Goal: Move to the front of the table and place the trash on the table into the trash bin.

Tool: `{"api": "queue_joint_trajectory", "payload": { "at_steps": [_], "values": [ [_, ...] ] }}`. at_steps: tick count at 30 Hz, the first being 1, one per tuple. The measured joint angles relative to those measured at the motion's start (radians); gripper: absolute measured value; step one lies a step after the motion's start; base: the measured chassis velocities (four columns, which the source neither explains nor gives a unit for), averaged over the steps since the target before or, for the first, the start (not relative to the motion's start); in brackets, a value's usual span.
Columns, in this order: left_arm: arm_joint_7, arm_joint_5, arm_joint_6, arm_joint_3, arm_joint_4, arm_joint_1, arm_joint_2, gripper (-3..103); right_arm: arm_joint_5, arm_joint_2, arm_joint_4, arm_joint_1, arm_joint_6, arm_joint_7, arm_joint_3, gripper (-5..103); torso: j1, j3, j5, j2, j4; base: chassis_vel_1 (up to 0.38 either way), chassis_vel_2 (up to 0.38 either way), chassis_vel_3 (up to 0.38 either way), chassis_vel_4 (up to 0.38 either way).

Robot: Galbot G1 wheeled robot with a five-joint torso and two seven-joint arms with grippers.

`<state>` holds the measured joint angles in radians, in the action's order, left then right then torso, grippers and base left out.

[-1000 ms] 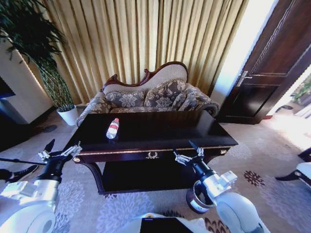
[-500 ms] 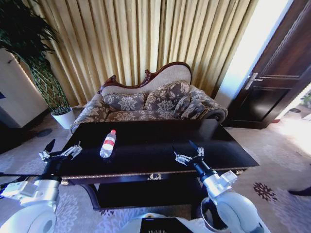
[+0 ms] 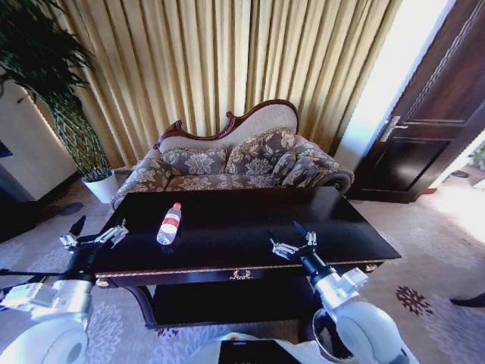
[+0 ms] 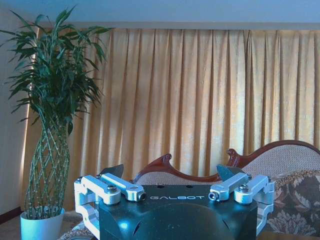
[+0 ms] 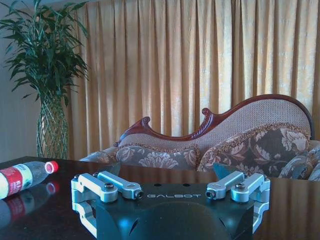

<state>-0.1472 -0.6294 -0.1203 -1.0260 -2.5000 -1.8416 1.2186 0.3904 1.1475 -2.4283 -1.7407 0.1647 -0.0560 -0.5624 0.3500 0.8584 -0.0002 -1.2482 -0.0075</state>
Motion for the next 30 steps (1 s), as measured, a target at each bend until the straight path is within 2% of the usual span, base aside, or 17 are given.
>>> {"api": "queue_joint_trajectory", "payload": {
  "at_steps": [4,7,10,11,13,15,16,18,19,20,22,23,24,25,26,28,30],
  "values": [
    [-0.018,-0.006,-0.007,0.001,0.0,0.005,-0.013,100,0.002,-0.003,-0.002,-0.001,0.002,0.001,-0.005,100,0.0,0.0,0.0,0.0,0.0001,0.0,0.0,0.0,0.0],
    [-0.076,-0.049,-0.055,0.003,0.0,0.019,-0.052,100,0.003,-0.003,-0.003,-0.006,0.002,0.002,-0.011,100,0.0,0.0,0.0,0.0,0.0,0.0,0.0,0.0,0.0],
    [-0.109,-0.071,-0.077,0.005,0.0,0.029,-0.08,100,0.003,0.0,-0.003,-0.009,0.002,0.002,-0.013,100,0.0,0.0,0.0,0.0,0.0,0.0,0.0,0.0,0.0],
    [-0.148,-0.11,-0.111,0.008,0.0,0.042,-0.118,100,0.003,0.005,0.0,-0.011,0.003,0.002,-0.014,100,0.0,0.0,-0.0001,0.0,0.0001,0.0,0.0,0.0,0.0],
    [-0.187,-0.169,-0.154,0.017,0.0,0.069,-0.174,100,0.003,0.009,0.006,-0.013,0.003,0.002,-0.015,100,0.0,0.0,-0.0001,0.0,0.0003,0.0,0.0,0.0,0.0],
    [-0.195,-0.192,-0.165,0.022,0.0,0.081,-0.198,100,0.003,0.01,0.007,-0.013,0.003,0.002,-0.015,100,0.0,0.0,0.0,0.0,-0.0001,0.0,0.0,0.0,0.0],
    [-0.208,-0.228,-0.183,0.04,0.001,0.115,-0.257,100,0.002,0.012,0.012,-0.013,0.003,0.002,-0.016,100,0.0,0.0,-0.0002,0.0,-0.0002,0.0,0.0,0.0,0.0],
    [-0.211,-0.259,-0.19,0.054,0.014,0.155,-0.318,100,0.0,0.014,0.015,-0.013,0.003,0.002,-0.017,100,0.0,0.0,-0.0001,0.0,-0.0002,0.0,0.0,0.0,0.0],
    [-0.211,-0.259,-0.19,0.054,0.014,0.155,-0.318,100,0.0,0.014,0.015,-0.013,0.003,0.002,-0.017,100,0.0,0.0,-0.0001,0.0,-0.0002,0.0,0.0,0.0,0.0],
    [-0.211,-0.293,-0.196,0.06,0.026,0.181,-0.354,100,-0.001,0.017,0.017,-0.013,0.003,0.003,-0.02,100,0.0,0.0,0.0,0.0,-0.0003,0.0,0.0,0.0,0.0],
    [-0.211,-0.323,-0.202,0.066,0.035,0.199,-0.378,100,-0.001,0.018,0.018,-0.013,0.003,0.003,-0.021,100,0.0,0.0,-0.0001,0.0,-0.0001,0.0,0.0,0.0,0.0],
    [-0.221,-0.396,-0.24,0.08,0.051,0.236,-0.433,100,-0.006,0.026,0.022,-0.012,0.003,0.003,-0.022,100,0.0,0.0,0.0,0.0,-0.0001,0.0,0.0,0.0,0.0],
    [-0.243,-0.442,-0.29,0.085,0.052,0.255,-0.461,100,-0.01,0.03,0.027,-0.012,0.004,0.003,-0.021,100,0.0,0.0,-0.0002,0.0,0.0001,0.0,0.0,0.0,0.0],
    [-0.261,-0.474,-0.322,0.089,0.052,0.265,-0.477,100,-0.012,0.032,0.03,-0.012,0.004,0.003,-0.02,100,0.0,0.0,0.0,0.0,0.0,0.0,0.0,0.0,0.0],
    [-0.261,-0.474,-0.322,0.089,0.052,0.265,-0.477,100,-0.012,0.032,0.03,-0.012,0.004,0.003,-0.02,100,0.0,0.0,0.0,0.0,0.0,0.0,0.0,0.0,0.0],
    [-0.321,-0.576,-0.436,0.095,0.053,0.299,-0.523,100,-0.016,0.038,0.036,-0.011,0.004,0.003,-0.019,100,0.0,0.0,0.0,0.0,0.0,0.0,0.0,0.0,0.0],
    [-0.337,-0.611,-0.486,0.102,0.063,0.312,-0.547,100,-0.018,0.043,0.039,-0.011,0.004,0.003,-0.019,100,0.0,0.0,0.0,0.0,-0.0001,0.0,0.0,0.0,0.0]
  ]
}}
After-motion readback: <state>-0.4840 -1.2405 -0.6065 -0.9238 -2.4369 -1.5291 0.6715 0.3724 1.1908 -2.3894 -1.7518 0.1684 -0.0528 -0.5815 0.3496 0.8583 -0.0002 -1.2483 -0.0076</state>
